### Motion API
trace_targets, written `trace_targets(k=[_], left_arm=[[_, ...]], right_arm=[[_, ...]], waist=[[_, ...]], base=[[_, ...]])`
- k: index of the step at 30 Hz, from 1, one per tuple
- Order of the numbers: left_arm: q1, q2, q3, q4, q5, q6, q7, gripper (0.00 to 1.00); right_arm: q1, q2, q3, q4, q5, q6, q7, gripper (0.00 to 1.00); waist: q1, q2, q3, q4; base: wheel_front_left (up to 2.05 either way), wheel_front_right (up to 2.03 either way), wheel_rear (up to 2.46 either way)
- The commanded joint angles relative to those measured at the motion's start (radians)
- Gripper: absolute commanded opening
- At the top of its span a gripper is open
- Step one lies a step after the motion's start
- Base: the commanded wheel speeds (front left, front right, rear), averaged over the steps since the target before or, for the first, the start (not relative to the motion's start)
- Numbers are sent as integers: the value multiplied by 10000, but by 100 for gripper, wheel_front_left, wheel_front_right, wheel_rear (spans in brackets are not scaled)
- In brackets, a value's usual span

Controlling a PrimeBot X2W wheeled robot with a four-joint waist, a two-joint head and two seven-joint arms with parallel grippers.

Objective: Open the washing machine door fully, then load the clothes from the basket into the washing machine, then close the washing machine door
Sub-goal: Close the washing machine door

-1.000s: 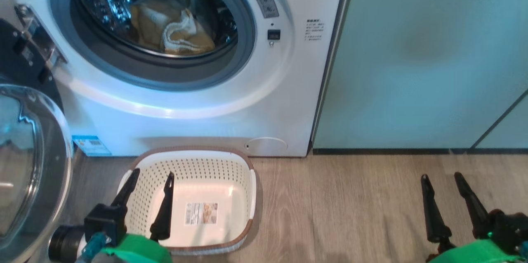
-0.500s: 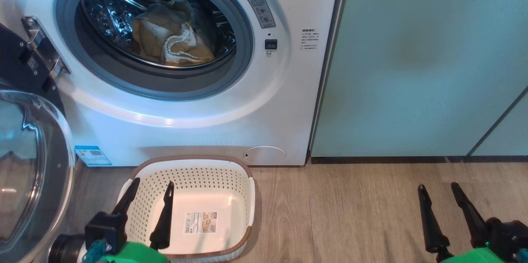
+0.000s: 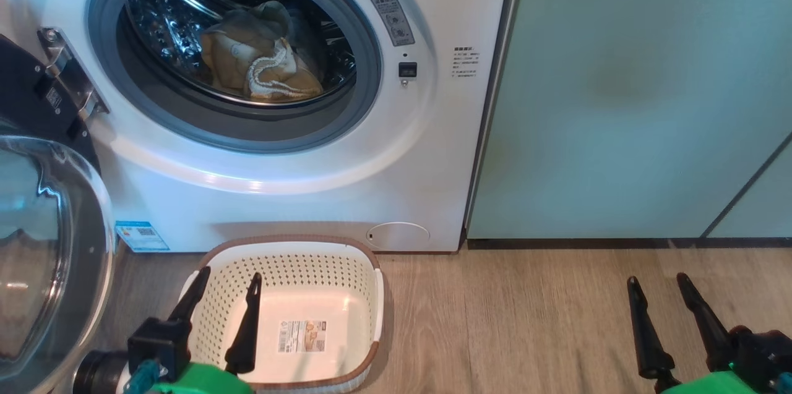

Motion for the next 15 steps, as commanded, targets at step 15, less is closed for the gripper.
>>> trace_targets(k=[15], left_arm=[[-408, 166, 393, -354, 154, 1096, -127, 100]], right_arm=[[-228, -137, 187, -446, -38, -29, 11, 100]], waist=[[0, -1, -62, -8]], base=[[-59, 59, 0]])
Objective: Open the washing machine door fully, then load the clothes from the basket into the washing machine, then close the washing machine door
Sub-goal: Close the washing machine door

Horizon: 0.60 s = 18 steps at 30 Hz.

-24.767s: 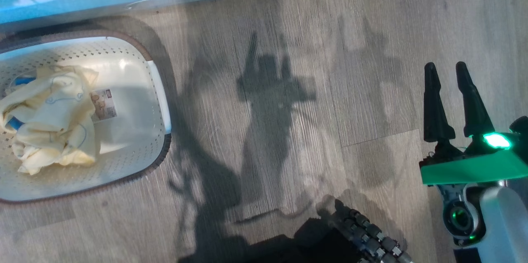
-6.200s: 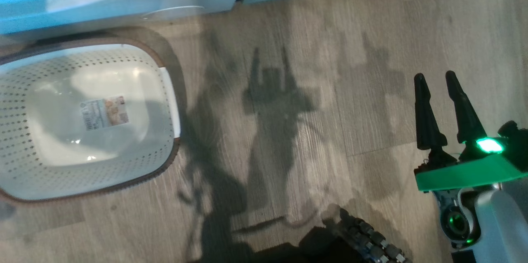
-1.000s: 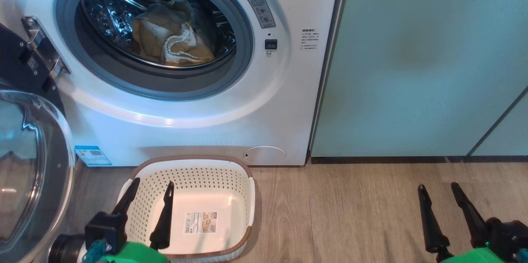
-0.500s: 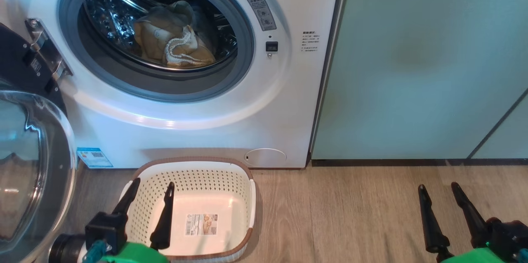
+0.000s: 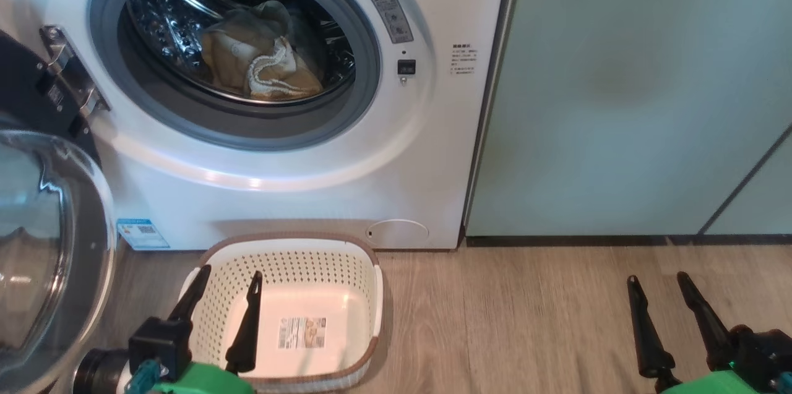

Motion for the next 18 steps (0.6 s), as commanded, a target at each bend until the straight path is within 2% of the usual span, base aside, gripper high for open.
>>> trace_targets(k=[1, 11, 18], left_arm=[[-398, 174, 400, -332, 76, 1092, -119, 100], [-465, 224, 325, -311, 68, 953, -130, 100], [-498, 224, 315, -329, 85, 942, -141, 100]], right_arm=[[-227, -137, 195, -387, -33, -29, 0, 100], [-236, -137, 178, -360, -2, -29, -23, 100], [-241, -137, 150, -337, -3, -29, -42, 100]], waist=[[-4, 0, -5, -1], [-4, 0, -24, 43], [-4, 0, -28, 106]], base=[[-155, 155, 0], [-190, 189, 1], [-97, 97, 0]])
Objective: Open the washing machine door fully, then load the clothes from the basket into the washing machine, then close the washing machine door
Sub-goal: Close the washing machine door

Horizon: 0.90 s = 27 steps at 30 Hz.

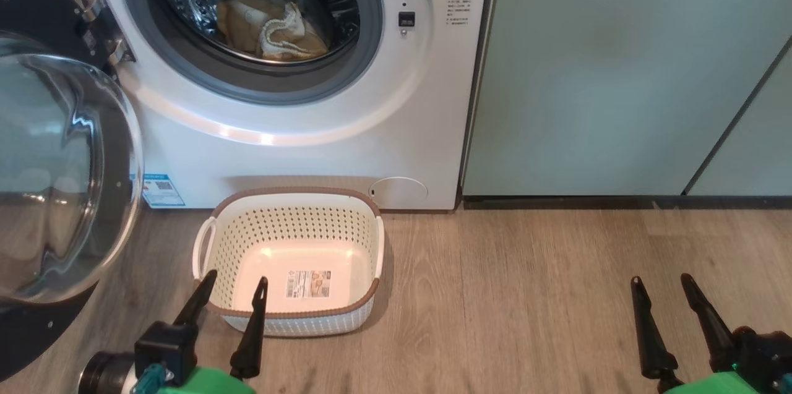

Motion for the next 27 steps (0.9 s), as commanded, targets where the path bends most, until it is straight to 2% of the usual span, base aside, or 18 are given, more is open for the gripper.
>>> trace_targets(k=[1, 22, 27], left_arm=[[-499, 221, 511, -330, 89, 945, -139, 100], [-508, 176, 561, -314, 75, 955, -166, 100], [-517, 192, 571, -289, 41, 952, -156, 100]], right_arm=[[-265, -137, 218, -343, -3, -29, -45, 100], [-267, -137, 172, -287, 10, -29, -77, 100], [-198, -137, 82, -284, 6, -29, -93, 100]], waist=[[1, 0, 1, 9], [1, 0, -30, 125], [1, 0, -56, 373]], base=[[-42, 42, 0], [-2, 2, 0], [0, 0, 0]])
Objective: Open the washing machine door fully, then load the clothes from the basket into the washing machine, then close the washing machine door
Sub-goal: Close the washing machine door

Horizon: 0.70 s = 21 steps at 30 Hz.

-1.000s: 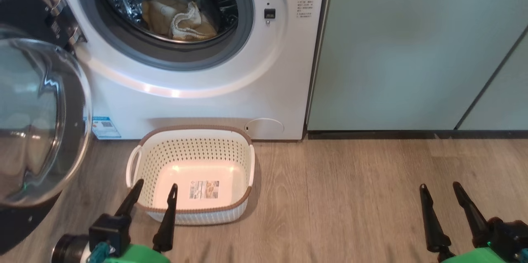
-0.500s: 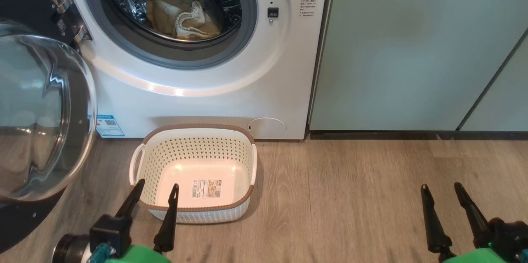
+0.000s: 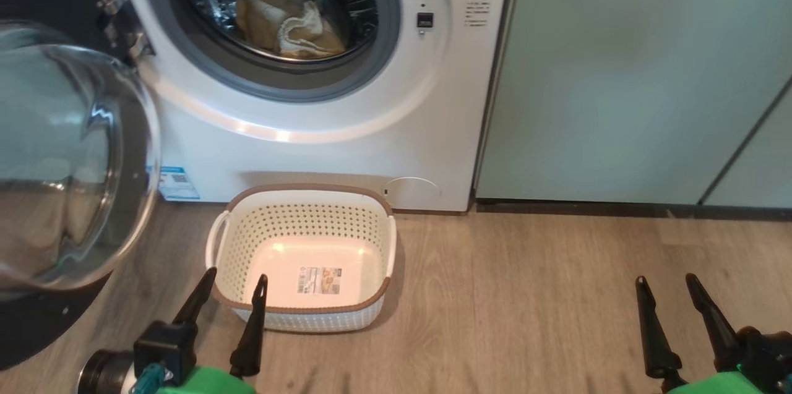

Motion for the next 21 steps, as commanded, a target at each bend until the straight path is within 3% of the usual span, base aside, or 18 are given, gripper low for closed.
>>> trace_targets(k=[1, 21], left_arm=[[-517, 196, 533, -257, 29, 952, -80, 100], [-643, 139, 415, -262, 53, 862, -80, 100]], right_arm=[[-189, -139, 164, -311, 11, -29, -77, 100], [-6, -139, 238, -334, 31, -29, 21, 100]], waist=[[0, 0, -18, 111], [0, 0, -236, 3697]], base=[[0, 0, 0], [0, 0, 0]])
